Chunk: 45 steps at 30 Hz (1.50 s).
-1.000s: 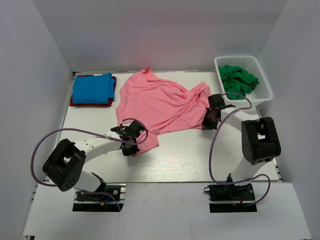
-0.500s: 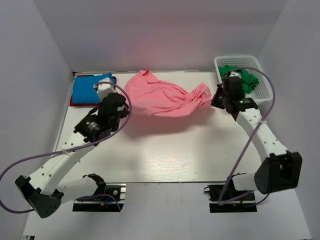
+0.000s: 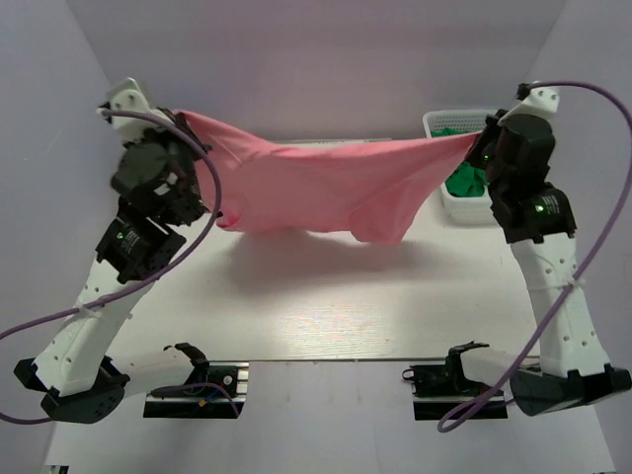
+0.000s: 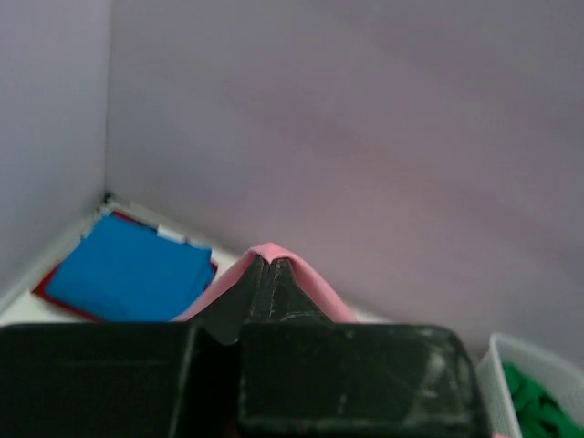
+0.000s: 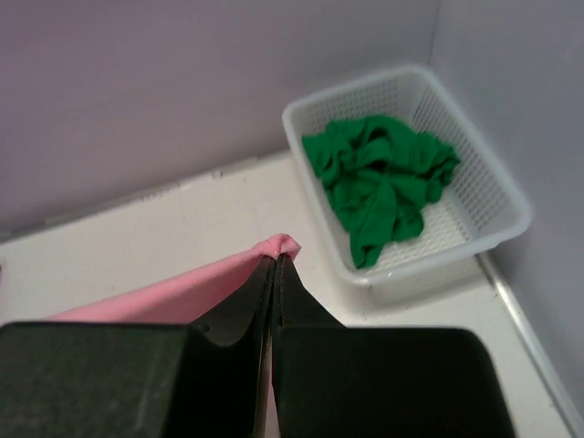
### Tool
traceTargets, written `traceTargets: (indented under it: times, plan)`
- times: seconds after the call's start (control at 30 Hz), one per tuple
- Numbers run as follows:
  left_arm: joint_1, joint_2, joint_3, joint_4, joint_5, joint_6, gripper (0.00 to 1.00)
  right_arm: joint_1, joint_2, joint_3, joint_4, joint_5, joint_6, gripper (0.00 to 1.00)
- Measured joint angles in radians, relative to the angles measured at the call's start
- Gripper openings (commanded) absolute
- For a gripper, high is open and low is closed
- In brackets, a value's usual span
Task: Fold and stack the t-shirts
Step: Flatten out the tshirt
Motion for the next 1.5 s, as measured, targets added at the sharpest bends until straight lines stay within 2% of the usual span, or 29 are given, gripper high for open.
traceTargets:
  times: [0.2,0.3,0.4,0.53,0.67,0.93,1.03,1.23,1.5]
  plan:
    - [-0.005,0.040,0.222,0.204,-0.061,0.286,0.00,0.000,-0.110,0.072,0.018,0.089,-0.098,0.00]
    - [-0.006,0.056,0.326,0.223,-0.048,0.354,0.00,0.000,-0.160,0.095,0.027,0.100,-0.145,0.00]
    - [-0.006,0.049,0.391,0.188,0.033,0.357,0.00,0.000,-0.199,0.129,0.039,0.074,-0.204,0.00]
    - [-0.006,0.014,0.432,0.130,0.193,0.320,0.00,0.000,-0.269,0.136,0.056,-0.031,-0.276,0.00]
    - [-0.006,0.013,0.504,0.066,0.288,0.293,0.00,0.000,-0.315,0.171,0.055,-0.114,-0.311,0.00]
    - [-0.003,0.003,0.492,-0.008,0.449,0.230,0.00,-0.003,-0.377,0.192,0.061,-0.209,-0.342,0.00]
    - [-0.003,0.022,0.506,-0.030,0.447,0.225,0.00,-0.003,-0.352,0.222,0.054,-0.217,-0.351,0.00]
    - [-0.004,0.029,0.447,-0.008,0.370,0.243,0.00,-0.003,-0.338,0.193,0.086,0.026,-0.377,0.00]
    - [-0.006,0.029,0.373,0.075,0.196,0.332,0.00,-0.003,-0.339,0.208,0.145,0.097,-0.418,0.00]
